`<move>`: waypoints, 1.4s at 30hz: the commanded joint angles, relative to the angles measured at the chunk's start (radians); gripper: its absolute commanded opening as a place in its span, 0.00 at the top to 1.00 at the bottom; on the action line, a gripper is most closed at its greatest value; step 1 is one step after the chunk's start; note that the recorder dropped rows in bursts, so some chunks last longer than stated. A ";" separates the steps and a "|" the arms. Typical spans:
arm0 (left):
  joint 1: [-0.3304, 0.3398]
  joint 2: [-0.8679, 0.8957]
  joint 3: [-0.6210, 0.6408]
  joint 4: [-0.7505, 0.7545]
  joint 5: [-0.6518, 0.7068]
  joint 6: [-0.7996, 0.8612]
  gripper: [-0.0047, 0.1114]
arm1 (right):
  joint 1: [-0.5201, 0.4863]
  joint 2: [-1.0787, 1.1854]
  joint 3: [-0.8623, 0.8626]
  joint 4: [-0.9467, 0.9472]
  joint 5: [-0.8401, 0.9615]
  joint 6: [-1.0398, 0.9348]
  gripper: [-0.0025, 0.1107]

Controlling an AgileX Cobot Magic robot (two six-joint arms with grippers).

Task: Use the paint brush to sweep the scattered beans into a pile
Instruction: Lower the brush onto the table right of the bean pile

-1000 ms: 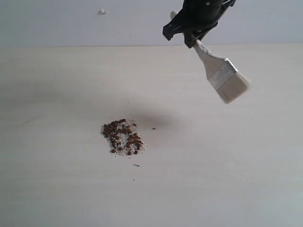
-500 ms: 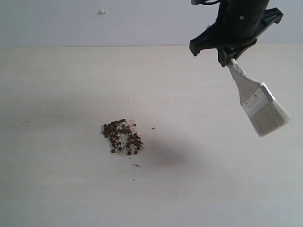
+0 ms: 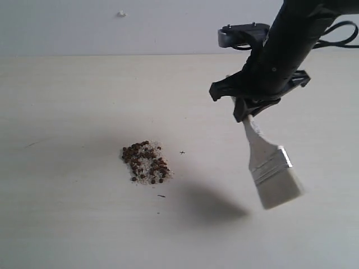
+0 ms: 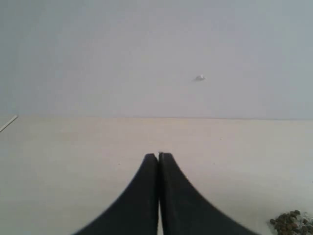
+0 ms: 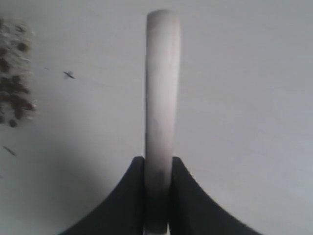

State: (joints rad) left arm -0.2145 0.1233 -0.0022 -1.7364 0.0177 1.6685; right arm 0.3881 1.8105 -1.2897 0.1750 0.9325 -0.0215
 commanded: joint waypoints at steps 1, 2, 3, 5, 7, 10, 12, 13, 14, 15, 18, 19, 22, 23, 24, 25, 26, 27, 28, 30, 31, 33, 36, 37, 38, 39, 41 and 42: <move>-0.008 -0.005 0.002 0.001 0.001 0.002 0.96 | -0.107 0.109 0.002 0.391 -0.034 -0.266 0.98; -0.008 -0.005 0.002 0.001 0.001 0.002 0.96 | -0.128 0.131 0.002 0.476 -0.029 -0.311 0.98; -0.008 -0.005 0.002 0.001 0.001 0.002 0.96 | -0.145 0.155 0.002 0.554 -0.026 -0.360 0.98; -0.008 -0.005 0.002 0.001 0.001 0.002 0.96 | -0.162 0.191 0.002 0.683 -0.023 -0.429 0.98; -0.008 -0.005 0.002 0.001 0.001 0.002 0.96 | -0.167 0.222 0.002 0.785 -0.035 -0.498 0.98; -0.008 -0.005 0.002 0.001 0.001 0.002 0.96 | -0.167 0.254 0.002 0.837 -0.066 -0.517 0.98; -0.008 -0.005 0.002 0.001 0.001 0.002 0.96 | -0.167 0.269 0.002 0.850 -0.077 -0.515 0.98; -0.008 -0.005 0.002 0.001 0.001 0.002 0.96 | -0.167 0.274 0.002 0.850 -0.089 -0.515 0.98; -0.008 -0.005 0.002 0.001 0.001 0.002 0.96 | -0.167 0.278 0.002 0.850 -0.103 -0.515 0.98; -0.008 -0.005 0.002 0.001 0.001 0.002 0.96 | -0.167 0.283 0.002 0.850 -0.121 -0.519 0.98; -0.008 -0.005 0.002 0.001 0.001 0.002 0.96 | -0.167 0.290 0.002 0.850 -0.147 -0.521 0.98; -0.008 -0.005 0.002 0.001 0.001 0.002 0.96 | -0.167 0.292 0.002 0.850 -0.148 -0.531 0.98; -0.008 -0.005 0.002 0.001 0.001 0.002 0.96 | -0.182 0.296 -0.014 0.814 -0.101 -0.535 0.98; -0.008 -0.005 0.002 0.001 0.001 0.002 0.96 | -0.184 0.299 -0.016 0.799 -0.081 -0.535 0.98; -0.008 -0.005 0.002 0.001 0.001 0.002 0.96 | -0.190 0.299 -0.016 0.778 -0.069 -0.528 0.98; -0.008 -0.005 0.002 0.001 0.001 0.002 0.96 | -0.192 0.299 -0.016 0.760 -0.063 -0.524 0.98; -0.008 -0.005 0.002 0.001 0.001 0.002 0.96 | -0.192 0.299 -0.016 0.738 -0.059 -0.524 0.98; -0.008 -0.005 0.002 0.001 0.001 0.002 0.96 | -0.192 0.299 -0.016 0.719 -0.059 -0.522 0.98; -0.008 -0.005 0.002 0.001 0.001 0.002 0.96 | -0.192 0.299 -0.016 0.702 -0.061 -0.519 0.98; -0.008 -0.005 0.002 0.001 0.001 0.002 0.96 | -0.192 0.299 -0.016 0.700 -0.063 -0.507 0.98; -0.008 -0.005 0.002 0.001 0.001 0.002 0.96 | -0.192 0.299 -0.016 0.704 -0.070 -0.508 0.98; -0.008 -0.005 0.002 0.001 0.001 0.002 0.96 | -0.192 0.299 -0.016 0.704 -0.085 -0.508 0.98; -0.008 -0.005 0.002 0.001 0.001 0.002 0.96 | -0.192 0.299 -0.018 0.704 -0.122 -0.508 0.93; -0.008 -0.005 0.002 0.001 0.001 0.002 0.96 | -0.192 0.299 -0.018 0.704 -0.138 -0.514 0.91; -0.008 -0.005 0.002 0.001 0.001 0.002 0.96 | -0.192 0.299 -0.018 0.704 -0.152 -0.516 0.88; -0.008 -0.005 0.002 0.001 0.001 0.002 0.96 | -0.192 0.299 -0.018 0.700 -0.163 -0.518 0.86; -0.008 -0.005 0.002 0.001 0.001 0.002 0.96 | -0.192 0.299 -0.018 0.700 -0.185 -0.525 0.81; -0.008 -0.005 0.002 0.001 0.001 0.002 0.96 | -0.192 0.299 -0.018 0.700 -0.195 -0.532 0.78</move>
State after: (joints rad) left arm -0.2145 0.1233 -0.0022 -1.7364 0.0177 1.6685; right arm 0.2023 2.1098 -1.3020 0.8875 0.7793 -0.5273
